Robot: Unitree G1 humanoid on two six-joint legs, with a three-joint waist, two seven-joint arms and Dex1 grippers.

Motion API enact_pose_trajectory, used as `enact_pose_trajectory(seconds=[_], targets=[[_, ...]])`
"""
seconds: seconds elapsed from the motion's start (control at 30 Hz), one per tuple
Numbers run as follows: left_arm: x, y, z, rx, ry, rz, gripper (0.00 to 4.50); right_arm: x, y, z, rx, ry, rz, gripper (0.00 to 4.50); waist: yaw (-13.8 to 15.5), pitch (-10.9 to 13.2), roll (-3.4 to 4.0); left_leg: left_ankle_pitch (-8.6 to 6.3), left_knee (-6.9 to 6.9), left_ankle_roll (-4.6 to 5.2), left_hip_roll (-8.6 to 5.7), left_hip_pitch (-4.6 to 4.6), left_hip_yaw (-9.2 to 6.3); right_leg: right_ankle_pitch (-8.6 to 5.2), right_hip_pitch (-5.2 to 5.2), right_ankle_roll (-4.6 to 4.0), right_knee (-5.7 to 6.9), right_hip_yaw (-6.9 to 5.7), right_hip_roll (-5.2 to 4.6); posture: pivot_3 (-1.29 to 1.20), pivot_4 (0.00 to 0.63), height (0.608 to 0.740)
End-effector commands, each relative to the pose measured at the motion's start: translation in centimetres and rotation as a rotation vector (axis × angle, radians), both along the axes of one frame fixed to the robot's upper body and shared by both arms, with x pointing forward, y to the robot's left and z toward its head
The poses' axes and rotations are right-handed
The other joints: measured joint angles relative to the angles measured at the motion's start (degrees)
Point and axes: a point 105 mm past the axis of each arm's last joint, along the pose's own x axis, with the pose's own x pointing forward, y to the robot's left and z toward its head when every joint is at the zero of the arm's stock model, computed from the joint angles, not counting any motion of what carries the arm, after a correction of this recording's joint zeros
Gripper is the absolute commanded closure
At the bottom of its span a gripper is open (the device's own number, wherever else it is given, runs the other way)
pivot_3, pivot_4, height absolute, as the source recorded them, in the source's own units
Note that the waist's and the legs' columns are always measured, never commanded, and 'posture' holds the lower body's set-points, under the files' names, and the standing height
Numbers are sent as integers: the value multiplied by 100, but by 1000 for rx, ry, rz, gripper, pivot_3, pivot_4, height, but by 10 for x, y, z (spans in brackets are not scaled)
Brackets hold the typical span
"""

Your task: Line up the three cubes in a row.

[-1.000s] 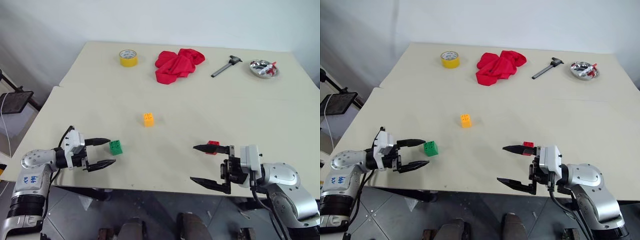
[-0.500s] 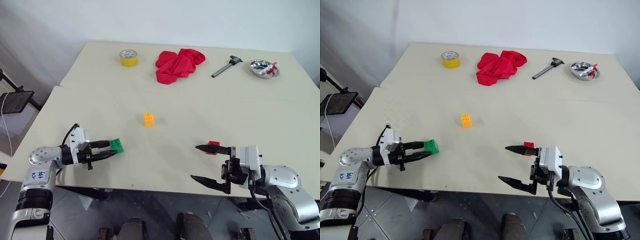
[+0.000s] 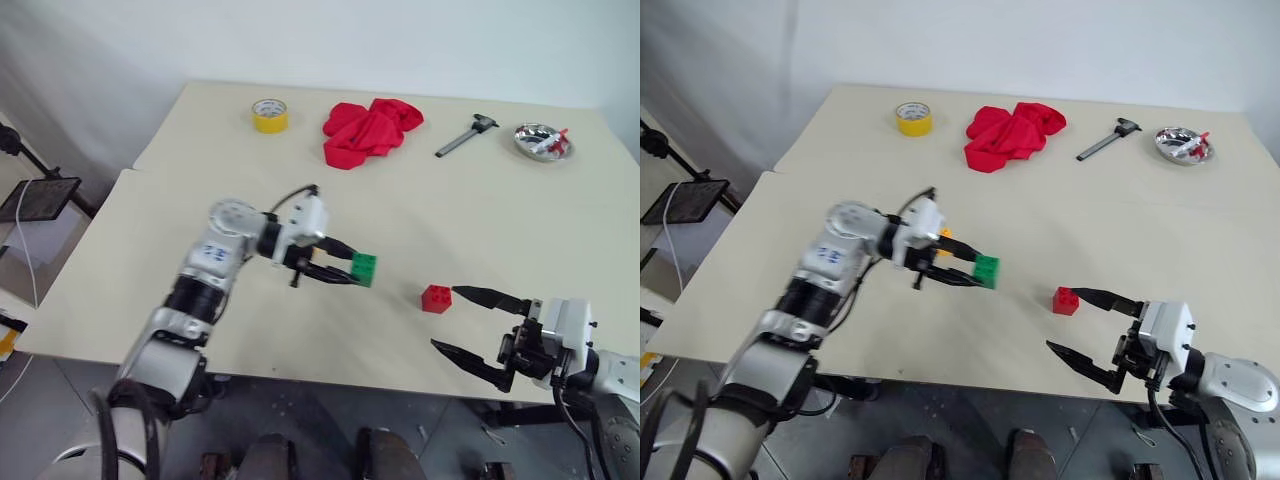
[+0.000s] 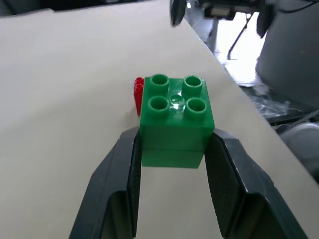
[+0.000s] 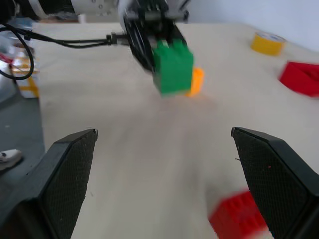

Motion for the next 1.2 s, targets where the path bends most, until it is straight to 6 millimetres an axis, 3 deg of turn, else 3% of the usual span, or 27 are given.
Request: enact_pose_trajectory(seconds=[0.03,0.27,0.5,0.67,0.9,0.93,1.1,1.2], targets=[[9,-12,-9,31,-37,44,3037,-4,-3,11,-9,-55,-25,0,-38,3,0,0,-4,0,4,0,5,0,-6,0,1,1,0,0,150,740],[6,-26,-20,12,-25,37,3037,-11,2,7,10,-50,-51,0,24,4,-1,1,10,0,6,-1,-4,0,-5,0,5,4,-4,0,150,740],[5,-13,-30,50,-6,42,3037,-10,2,4,15,-39,-54,0,25,4,0,1,10,1,2,-1,-25,2,-2,3,3,4,-5,0,150,740],[8,-17,-32,31,1,71,3037,-7,4,4,23,-42,-49,0,29,4,0,2,11,2,1,-1,-26,2,-1,3,3,4,-5,0,150,740],[8,-16,-23,-25,7,84,753,-4,8,2,31,-30,-22,0,24,4,0,2,11,2,1,-1,-27,2,-1,3,3,3,-5,0,150,740],[7,-9,-12,-65,-10,66,478,-3,11,2,33,-26,-5,0,23,4,-1,2,11,2,1,-1,-27,2,-1,3,4,2,-4,0,150,740],[-2,38,29,-218,-74,30,478,3,24,12,81,-33,44,0,-61,5,5,4,11,-2,21,3,-28,6,-4,-3,12,0,0,0,150,740],[-1,86,42,-299,-107,144,478,9,33,20,119,-35,67,0,-81,3,12,5,11,-5,45,5,-31,8,-3,-7,14,-4,0,0,150,740]])
